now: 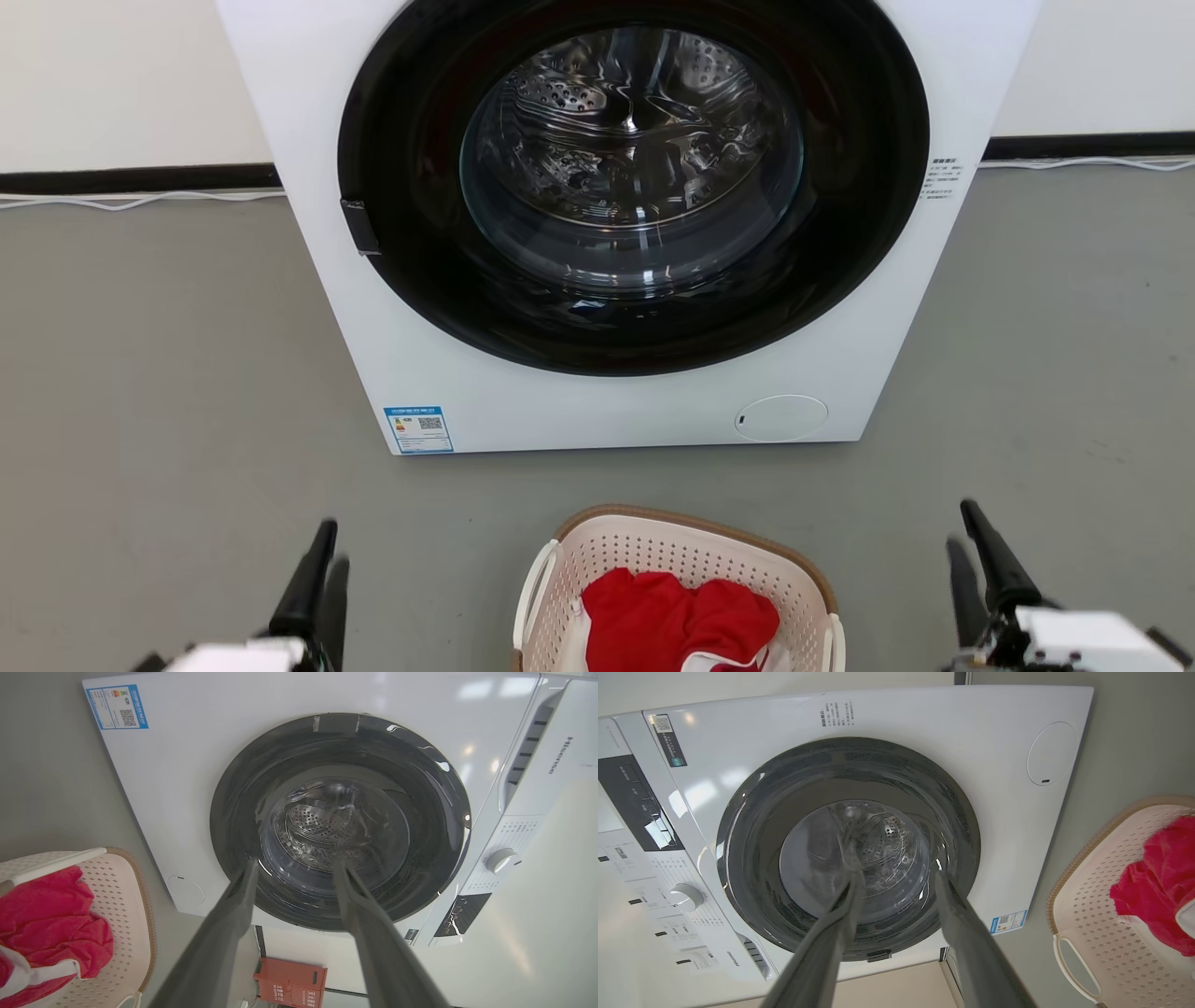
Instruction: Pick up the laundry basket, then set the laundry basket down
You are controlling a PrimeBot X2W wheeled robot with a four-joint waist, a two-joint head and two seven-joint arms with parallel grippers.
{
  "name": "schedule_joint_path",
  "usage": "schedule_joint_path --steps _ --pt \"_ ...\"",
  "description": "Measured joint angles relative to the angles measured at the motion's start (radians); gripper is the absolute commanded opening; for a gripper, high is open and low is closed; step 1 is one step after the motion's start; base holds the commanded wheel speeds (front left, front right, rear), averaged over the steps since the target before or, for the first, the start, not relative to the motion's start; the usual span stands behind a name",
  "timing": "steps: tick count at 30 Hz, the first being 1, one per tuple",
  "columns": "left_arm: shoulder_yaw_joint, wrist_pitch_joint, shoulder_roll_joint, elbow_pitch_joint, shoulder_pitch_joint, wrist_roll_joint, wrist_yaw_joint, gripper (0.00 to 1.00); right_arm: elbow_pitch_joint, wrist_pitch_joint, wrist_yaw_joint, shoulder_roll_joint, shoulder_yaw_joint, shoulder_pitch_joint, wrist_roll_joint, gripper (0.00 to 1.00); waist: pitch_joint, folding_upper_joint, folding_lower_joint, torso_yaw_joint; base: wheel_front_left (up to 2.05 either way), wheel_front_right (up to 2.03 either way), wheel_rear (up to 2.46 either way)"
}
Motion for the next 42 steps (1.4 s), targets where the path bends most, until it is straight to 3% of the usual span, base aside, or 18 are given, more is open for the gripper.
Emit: schedule_joint_path --steps 11,22,37,42 --pt "-0.021 -0.028 -0.002 0.004 0.022 0.005 0.002 1.0 -0.006 -0.005 0.0 0.003 0.007 0.022 -0.001 1.0 0.001 0.0 0.0003 -0.001 0.0 0.0 0.0" --pt "-0.039 -0.058 -0.001 -0.028 0.02 0.082 0.002 1.0 -0.044 -0.046 0.0 -0.032 0.06 0.022 -0.037 1.0 0.004 0.0 0.0002 -0.004 0.0 0.0 0.0" --pt "-0.076 -0.101 0.002 -0.064 0.019 0.292 0.003 1.0 -0.1 -0.097 0.0 -0.076 0.109 0.019 -0.178 1.0 0.006 0.0 0.0001 -0.009 0.0 0.0 0.0" --pt "-0.098 -0.116 0.002 -0.075 0.018 0.381 0.022 1.0 -0.115 -0.107 0.0 -0.09 0.129 0.019 -0.239 1.0 0.006 0.0 0.0001 -0.01 0.0 0.0 0.0"
